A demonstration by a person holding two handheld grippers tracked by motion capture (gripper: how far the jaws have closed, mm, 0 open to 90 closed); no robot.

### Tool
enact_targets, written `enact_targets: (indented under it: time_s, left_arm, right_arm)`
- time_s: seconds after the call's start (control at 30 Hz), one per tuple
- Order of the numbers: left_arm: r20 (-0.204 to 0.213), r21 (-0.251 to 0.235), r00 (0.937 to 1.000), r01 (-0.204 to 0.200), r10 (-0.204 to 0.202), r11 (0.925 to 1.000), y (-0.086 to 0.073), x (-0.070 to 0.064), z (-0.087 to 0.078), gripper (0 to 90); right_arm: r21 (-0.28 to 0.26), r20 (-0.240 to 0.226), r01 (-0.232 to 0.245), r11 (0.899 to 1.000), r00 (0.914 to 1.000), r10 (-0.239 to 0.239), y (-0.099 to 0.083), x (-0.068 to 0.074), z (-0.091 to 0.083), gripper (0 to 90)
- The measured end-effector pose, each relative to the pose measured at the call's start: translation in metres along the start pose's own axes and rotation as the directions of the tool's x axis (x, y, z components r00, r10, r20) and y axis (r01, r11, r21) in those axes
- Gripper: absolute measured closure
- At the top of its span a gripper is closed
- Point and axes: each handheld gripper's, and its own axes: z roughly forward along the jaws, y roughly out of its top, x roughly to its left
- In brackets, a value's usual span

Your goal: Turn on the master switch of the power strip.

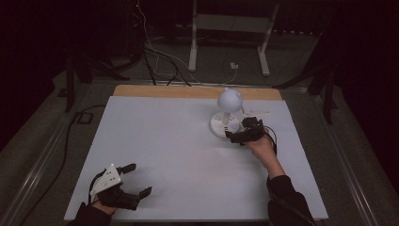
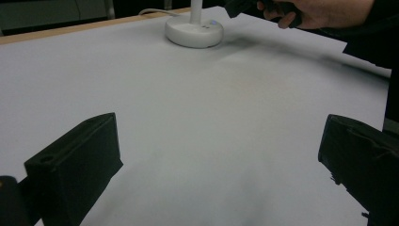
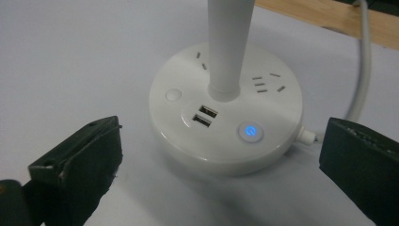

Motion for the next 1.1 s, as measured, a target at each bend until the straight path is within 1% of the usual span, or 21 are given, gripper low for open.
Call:
enact_targets:
  time_s: [0.1,0.17,0.23,0.3,0.33,0.37,0.4,0.47,0.5,0.57,0.6,0.67,0.7,0.97,1.0,1.07,1.1]
  left_arm:
    - [0.001,0.0,1.0,0.0,0.0,1.0,0.0,0.0,0.0,0.2]
    - [0.002,-0.001,1.0,0.001,-0.001,1.0,0.0,0.0,0.0,0.2]
    - [0.002,-0.003,1.0,0.001,-0.001,1.0,0.0,0.0,-0.001,0.2]
    - [0.003,-0.003,1.0,0.001,-0.001,1.0,0.0,0.0,-0.001,0.2]
    - [0.003,-0.004,1.0,0.002,-0.002,1.0,0.0,0.0,-0.001,0.2]
    - [0.003,-0.004,1.0,0.002,-0.002,1.0,0.0,0.0,-0.001,0.2]
    - [0.003,-0.004,1.0,0.002,-0.002,1.0,0.0,0.0,-0.001,0.2]
    - [0.004,-0.004,1.0,0.002,-0.002,1.0,0.0,0.0,-0.001,0.2]
    - [0.004,-0.004,1.0,0.002,-0.002,1.0,0.0,0.0,-0.001,0.2]
    - [0.005,-0.004,1.0,0.0,0.0,1.0,0.001,-0.001,-0.001,0.2]
    - [0.006,-0.005,1.0,0.0,0.0,1.0,0.001,-0.001,-0.001,0.2]
    - [0.006,-0.004,1.0,0.0,0.0,1.0,0.001,-0.001,-0.001,0.2]
    - [0.006,-0.004,1.0,0.0,0.0,1.0,0.001,-0.001,-0.001,0.2]
    - [0.005,-0.004,1.0,0.001,-0.001,1.0,0.001,-0.001,-0.001,0.2]
    - [0.006,-0.004,1.0,0.001,-0.001,1.0,0.001,-0.001,-0.001,0.2]
    - [0.006,-0.003,1.0,0.001,-0.001,1.0,0.0,-0.001,-0.001,0.2]
    - [0.007,-0.003,1.0,0.001,-0.001,1.0,0.0,-0.001,-0.001,0.2]
  right_arm:
    - [0.0,-0.005,-0.007,1.0,1.0,0.007,-0.001,0.0,-0.004,0.0]
    - [0.001,-0.024,-0.015,1.0,0.9996,0.015,-0.002,0.001,-0.006,0.0]
    - [0.004,-0.022,-0.015,1.0,0.9997,0.015,-0.003,0.002,-0.008,0.0]
    - [0.004,-0.043,-0.022,1.0,0.9988,0.022,-0.005,0.003,-0.011,0.0]
    - [-0.002,-0.067,-0.016,1.0,0.9976,0.016,-0.007,0.005,-0.014,0.0]
    - [-0.002,-0.067,-0.016,1.0,0.9976,0.016,-0.007,0.005,-0.014,0.0]
    - [-0.003,-0.083,-0.014,1.0,0.9965,0.013,-0.009,0.006,-0.015,0.0]
    - [-0.012,-0.088,-0.002,1.0,0.9961,0.001,-0.012,0.008,-0.017,0.0]
    - [-0.013,-0.095,-0.003,1.0,0.9955,0.002,-0.014,0.009,-0.019,0.0]
    - [-0.01,-0.109,0.001,1.0,0.9941,-0.002,-0.019,0.01,-0.021,0.0]
    - [-0.01,-0.117,0.004,1.0,0.9931,-0.005,-0.024,0.012,-0.023,0.0]
    - [0.0,-0.124,0.004,1.0,0.9923,-0.004,-0.026,0.013,-0.025,0.0]
    - [-0.001,-0.119,0.01,1.0,0.9929,-0.01,-0.029,0.014,-0.026,0.0]
    - [-0.019,-0.143,0.01,1.0,0.9897,-0.013,-0.048,0.022,-0.041,0.0]
    - [-0.018,-0.138,0.025,1.0,0.9901,-0.028,-0.053,0.025,-0.044,0.0]
    - [-0.019,-0.132,0.03,0.999,0.9908,-0.033,-0.056,0.027,-0.046,0.0]
    - [-0.021,-0.137,0.029,0.999,0.9901,-0.031,-0.06,0.028,-0.047,0.0]
